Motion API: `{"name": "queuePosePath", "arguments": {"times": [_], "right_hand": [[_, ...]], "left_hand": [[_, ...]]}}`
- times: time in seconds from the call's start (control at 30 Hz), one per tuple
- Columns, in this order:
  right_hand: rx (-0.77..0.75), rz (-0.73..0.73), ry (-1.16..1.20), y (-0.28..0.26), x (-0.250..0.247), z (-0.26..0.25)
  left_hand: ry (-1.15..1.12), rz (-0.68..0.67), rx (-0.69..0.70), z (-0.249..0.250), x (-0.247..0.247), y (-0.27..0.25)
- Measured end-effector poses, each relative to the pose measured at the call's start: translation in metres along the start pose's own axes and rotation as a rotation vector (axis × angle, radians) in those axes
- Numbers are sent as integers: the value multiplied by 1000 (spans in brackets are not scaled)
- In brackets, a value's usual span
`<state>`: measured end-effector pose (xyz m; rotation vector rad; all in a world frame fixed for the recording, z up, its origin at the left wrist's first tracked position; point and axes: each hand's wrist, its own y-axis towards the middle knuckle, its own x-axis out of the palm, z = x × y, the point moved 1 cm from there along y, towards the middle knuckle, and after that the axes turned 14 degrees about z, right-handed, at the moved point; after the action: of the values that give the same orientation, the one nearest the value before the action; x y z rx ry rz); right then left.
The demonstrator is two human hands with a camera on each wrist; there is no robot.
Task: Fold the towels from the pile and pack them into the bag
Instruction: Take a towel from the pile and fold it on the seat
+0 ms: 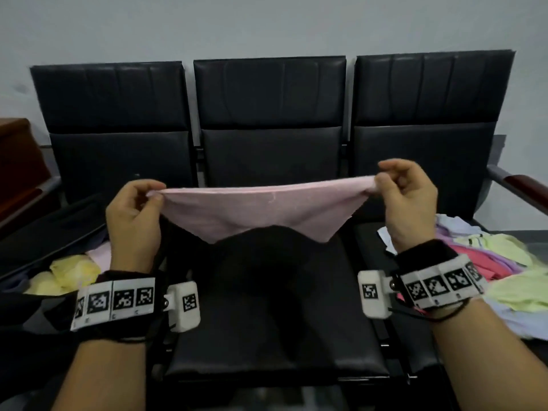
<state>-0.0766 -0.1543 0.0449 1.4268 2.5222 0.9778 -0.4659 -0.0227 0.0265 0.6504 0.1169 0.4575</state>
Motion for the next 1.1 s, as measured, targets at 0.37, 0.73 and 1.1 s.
{"name": "queuePosePath", "arguments": {"times": [0.37,0.73,1.1], "right_hand": [[362,-252,-290,-114,-81,109],[473,-265,-402,-129,-103,140],[416,-165,-553,-112,-72,178]], "left_hand": [[387,-463,-416,-82,-38,-103],[458,-584,-594,-110,-38,-124],[466,-436,-389,-142,6,-120]]}}
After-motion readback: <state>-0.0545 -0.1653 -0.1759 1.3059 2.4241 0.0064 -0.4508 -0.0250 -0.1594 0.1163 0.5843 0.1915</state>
